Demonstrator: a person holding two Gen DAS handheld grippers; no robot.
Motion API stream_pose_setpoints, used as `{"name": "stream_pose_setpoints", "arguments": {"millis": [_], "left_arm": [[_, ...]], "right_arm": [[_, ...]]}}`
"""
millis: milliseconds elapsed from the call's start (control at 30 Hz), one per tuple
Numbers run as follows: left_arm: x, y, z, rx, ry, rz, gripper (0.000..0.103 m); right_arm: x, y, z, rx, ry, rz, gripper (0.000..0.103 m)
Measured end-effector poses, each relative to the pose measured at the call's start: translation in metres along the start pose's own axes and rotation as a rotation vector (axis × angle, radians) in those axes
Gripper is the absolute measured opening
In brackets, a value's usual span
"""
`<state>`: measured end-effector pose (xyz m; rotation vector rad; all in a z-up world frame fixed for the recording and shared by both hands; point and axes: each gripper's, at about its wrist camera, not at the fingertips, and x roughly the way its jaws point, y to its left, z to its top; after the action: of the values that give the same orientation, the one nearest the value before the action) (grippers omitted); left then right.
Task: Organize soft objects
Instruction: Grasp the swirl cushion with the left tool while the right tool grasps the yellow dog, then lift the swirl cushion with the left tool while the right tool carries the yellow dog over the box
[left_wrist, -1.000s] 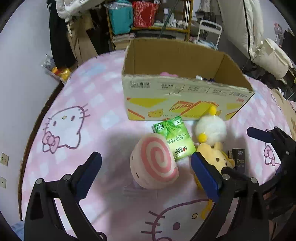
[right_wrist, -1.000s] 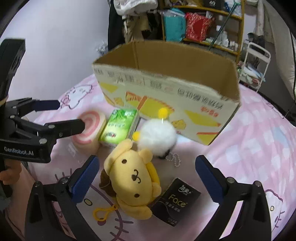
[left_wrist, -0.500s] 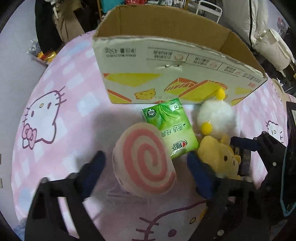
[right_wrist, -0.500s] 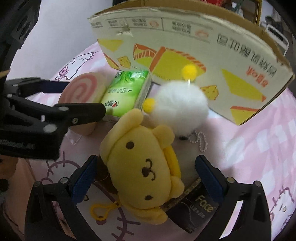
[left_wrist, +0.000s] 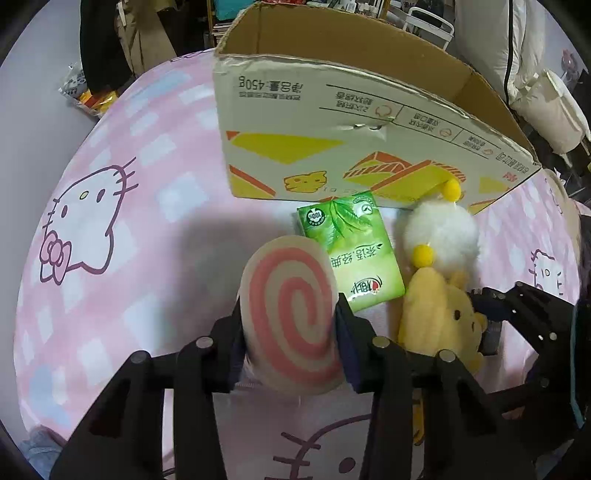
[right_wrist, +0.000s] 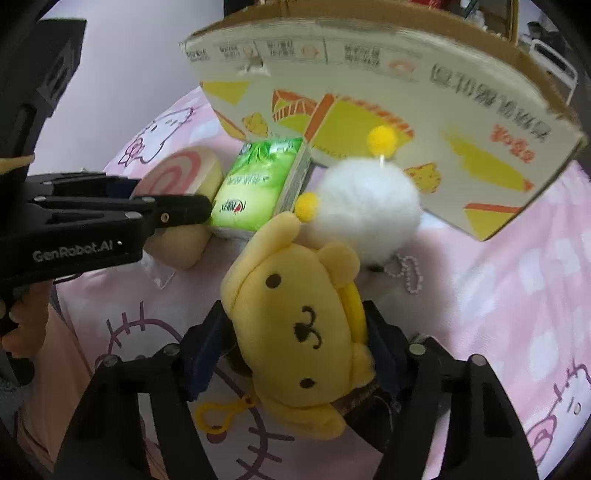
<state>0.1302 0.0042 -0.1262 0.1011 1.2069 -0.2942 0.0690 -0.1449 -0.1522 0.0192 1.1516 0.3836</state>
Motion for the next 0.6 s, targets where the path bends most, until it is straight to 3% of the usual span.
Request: {"name": "stream_pose_setpoints", "arguments": {"millis": [267,600], "left_arm": [[-0.014,-0.005,-0.010,0.001,-0.032,0.010,0.041],[-0.071,-0.019,-0.028,0.038,-0.234,0.002,0.040]], "right_arm": [[-0.043,-0.010,0.000,0.057,-0.175,-0.014,0.074],[-0.096,-0.012,-0.005,0.073,-0.394,-0.076,0.074]]}}
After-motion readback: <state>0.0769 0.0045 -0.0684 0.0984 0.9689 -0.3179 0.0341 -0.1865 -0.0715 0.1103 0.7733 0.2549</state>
